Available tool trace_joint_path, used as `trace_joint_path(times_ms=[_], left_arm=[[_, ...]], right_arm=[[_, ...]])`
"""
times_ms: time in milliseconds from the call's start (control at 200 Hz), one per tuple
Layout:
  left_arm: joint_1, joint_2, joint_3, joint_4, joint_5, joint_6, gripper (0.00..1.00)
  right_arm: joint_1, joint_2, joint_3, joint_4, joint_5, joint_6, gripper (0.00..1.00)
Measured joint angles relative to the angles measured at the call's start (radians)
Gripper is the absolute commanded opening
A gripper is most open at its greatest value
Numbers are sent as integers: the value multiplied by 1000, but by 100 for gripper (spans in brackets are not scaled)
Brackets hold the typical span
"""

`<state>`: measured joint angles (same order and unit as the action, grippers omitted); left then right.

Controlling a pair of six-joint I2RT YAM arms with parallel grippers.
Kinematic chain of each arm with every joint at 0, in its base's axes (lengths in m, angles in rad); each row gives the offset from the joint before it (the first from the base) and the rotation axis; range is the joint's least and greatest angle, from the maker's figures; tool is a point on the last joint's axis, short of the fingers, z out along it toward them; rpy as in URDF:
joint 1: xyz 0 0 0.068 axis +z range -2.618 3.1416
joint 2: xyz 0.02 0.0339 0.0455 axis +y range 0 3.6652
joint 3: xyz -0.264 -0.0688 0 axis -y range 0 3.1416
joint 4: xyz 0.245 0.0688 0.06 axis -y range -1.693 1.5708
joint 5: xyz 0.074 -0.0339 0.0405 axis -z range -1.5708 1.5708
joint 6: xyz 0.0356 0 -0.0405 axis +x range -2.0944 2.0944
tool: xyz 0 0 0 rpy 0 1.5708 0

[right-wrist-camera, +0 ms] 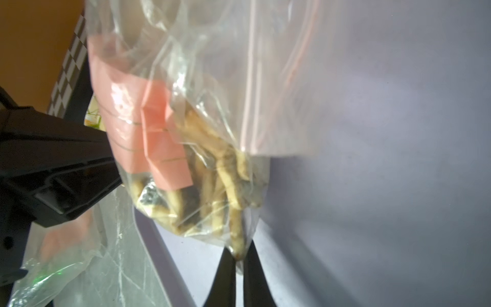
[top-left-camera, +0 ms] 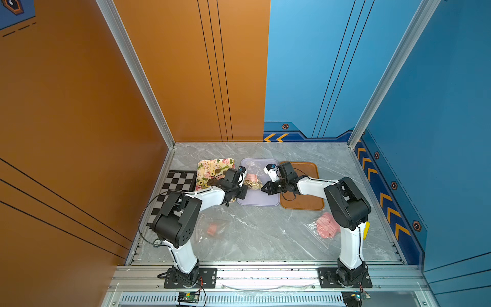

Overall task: Pour cookies out of the ziploc bag
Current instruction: 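Pour the cookies out of the ziploc bag onto the tray.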

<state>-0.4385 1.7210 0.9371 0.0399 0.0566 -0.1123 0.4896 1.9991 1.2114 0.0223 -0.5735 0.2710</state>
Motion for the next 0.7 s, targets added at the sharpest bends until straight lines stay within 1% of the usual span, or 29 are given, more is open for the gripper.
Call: trace_joint_path(times_ms=[140,280,430,701], left_arm=[[-14,-61,0,-24,-4,-10,0],[-21,-84,0,-50,-4,-18,0],[-29,-85,0,-67,-4,-21,0],[-42,-85,36,-100,-4,-21,0]], right_arm=[[-14,-58,-23,40,-39,46,0],[-31,-96,-46,90,-87,105,0],[-53,-98,-47,102,-130,164,0],[-95,-85,-31,57,-193,236,0]])
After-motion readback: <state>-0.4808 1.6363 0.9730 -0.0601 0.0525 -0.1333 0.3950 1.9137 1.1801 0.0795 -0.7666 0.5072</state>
